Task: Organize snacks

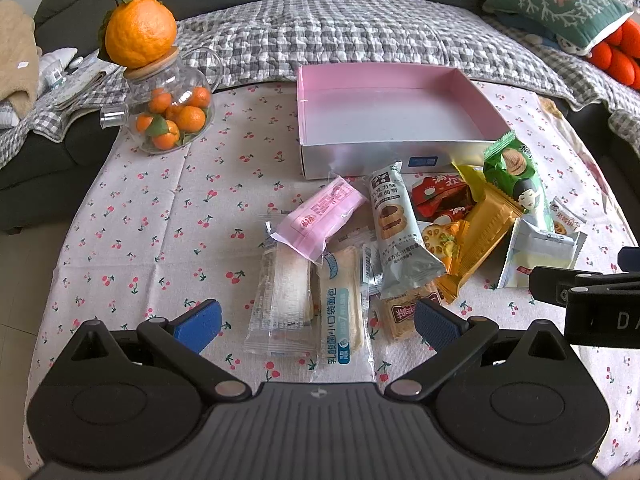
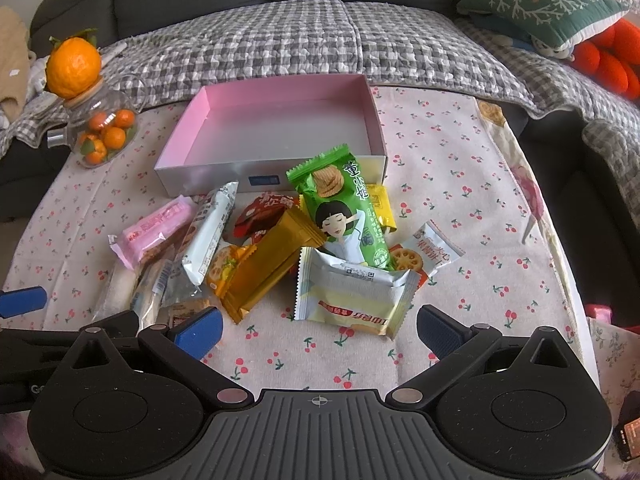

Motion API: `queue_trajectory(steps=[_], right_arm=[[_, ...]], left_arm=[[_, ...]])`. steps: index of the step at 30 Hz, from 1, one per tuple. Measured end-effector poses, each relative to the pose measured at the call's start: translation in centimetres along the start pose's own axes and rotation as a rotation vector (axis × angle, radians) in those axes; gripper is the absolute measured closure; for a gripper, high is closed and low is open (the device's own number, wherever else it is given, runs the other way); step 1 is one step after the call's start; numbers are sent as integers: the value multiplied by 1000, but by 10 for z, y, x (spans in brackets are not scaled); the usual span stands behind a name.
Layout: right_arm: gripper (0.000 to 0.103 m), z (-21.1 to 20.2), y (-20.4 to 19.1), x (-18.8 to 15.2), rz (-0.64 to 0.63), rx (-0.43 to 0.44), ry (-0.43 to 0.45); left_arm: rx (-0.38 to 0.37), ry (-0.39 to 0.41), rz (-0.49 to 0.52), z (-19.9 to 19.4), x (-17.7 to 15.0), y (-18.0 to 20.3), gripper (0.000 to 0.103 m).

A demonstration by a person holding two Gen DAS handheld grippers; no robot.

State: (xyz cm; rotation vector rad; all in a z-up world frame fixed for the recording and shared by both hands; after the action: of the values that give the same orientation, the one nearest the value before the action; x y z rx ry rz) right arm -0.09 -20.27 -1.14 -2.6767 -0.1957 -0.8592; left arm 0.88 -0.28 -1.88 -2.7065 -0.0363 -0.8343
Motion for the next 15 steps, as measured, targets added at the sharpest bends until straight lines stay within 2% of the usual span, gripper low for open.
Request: queue_trajectory(steps=[5, 8, 11, 15], right_arm=[[0, 1, 3, 5, 7, -53, -15], [0, 3, 13, 14, 77, -23, -80], [0, 0, 21, 17, 114, 27, -72], [0, -1, 21, 27, 72, -9, -59]], left_arm=[[-10, 3, -2, 0, 2, -4, 0], [-45, 40, 12, -5, 5, -5, 0], [-36, 100, 46, -10, 10, -4, 0], [-66, 75, 87, -6, 21, -5, 0]])
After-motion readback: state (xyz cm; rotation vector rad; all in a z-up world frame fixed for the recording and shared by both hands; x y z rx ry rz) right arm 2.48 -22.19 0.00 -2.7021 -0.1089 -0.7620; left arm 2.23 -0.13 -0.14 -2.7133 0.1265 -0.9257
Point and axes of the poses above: each gripper's, at about its wrist camera, not at the fingertips, and z roughly the way its jaws point, y to its right, x to its top, the point moved 1 cm from there along z, roughly the way its jaws point, and after that the axes turned 15 degrees about x, right-handed, at the moved point
